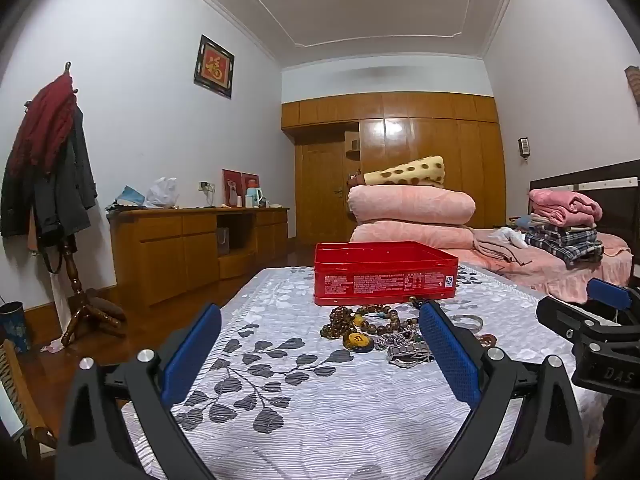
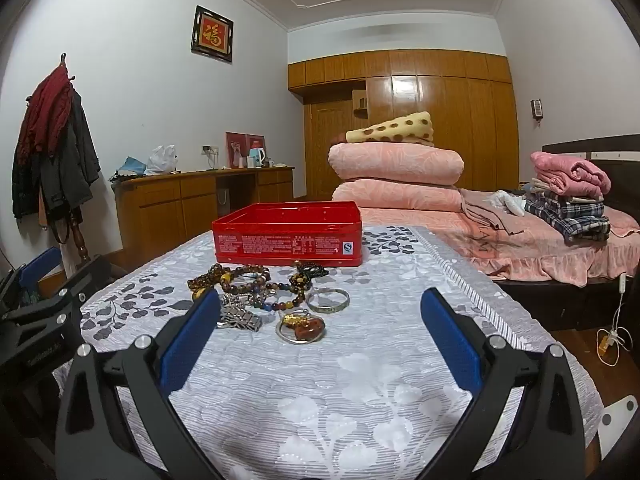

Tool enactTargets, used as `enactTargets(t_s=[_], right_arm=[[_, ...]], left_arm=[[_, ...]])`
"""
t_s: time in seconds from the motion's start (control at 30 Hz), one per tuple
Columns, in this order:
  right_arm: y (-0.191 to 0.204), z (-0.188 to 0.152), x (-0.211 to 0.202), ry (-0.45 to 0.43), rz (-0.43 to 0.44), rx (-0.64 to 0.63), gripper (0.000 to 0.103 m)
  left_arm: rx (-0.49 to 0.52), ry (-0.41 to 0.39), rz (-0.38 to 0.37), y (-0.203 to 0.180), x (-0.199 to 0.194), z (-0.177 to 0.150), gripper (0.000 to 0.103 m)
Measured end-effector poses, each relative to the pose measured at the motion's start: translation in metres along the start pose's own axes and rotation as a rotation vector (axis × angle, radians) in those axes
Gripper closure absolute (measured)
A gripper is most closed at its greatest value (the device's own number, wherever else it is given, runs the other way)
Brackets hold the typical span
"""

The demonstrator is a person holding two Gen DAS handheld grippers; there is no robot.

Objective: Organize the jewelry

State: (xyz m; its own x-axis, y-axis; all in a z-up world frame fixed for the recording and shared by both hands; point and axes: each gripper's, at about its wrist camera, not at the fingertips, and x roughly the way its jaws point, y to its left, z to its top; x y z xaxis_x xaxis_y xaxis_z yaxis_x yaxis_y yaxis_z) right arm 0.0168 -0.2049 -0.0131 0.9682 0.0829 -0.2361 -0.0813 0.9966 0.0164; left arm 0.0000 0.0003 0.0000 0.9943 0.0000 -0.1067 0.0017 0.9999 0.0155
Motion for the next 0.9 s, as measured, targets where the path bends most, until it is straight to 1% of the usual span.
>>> enactTargets(t_s=[0.9], right_arm=[[0.0002, -0.0003, 0.001, 0.004, 0.003, 0.012, 0.006]], left_arm=[[0.005, 0.002, -0.001, 0.0016, 0.0023, -0.0009, 0.006]])
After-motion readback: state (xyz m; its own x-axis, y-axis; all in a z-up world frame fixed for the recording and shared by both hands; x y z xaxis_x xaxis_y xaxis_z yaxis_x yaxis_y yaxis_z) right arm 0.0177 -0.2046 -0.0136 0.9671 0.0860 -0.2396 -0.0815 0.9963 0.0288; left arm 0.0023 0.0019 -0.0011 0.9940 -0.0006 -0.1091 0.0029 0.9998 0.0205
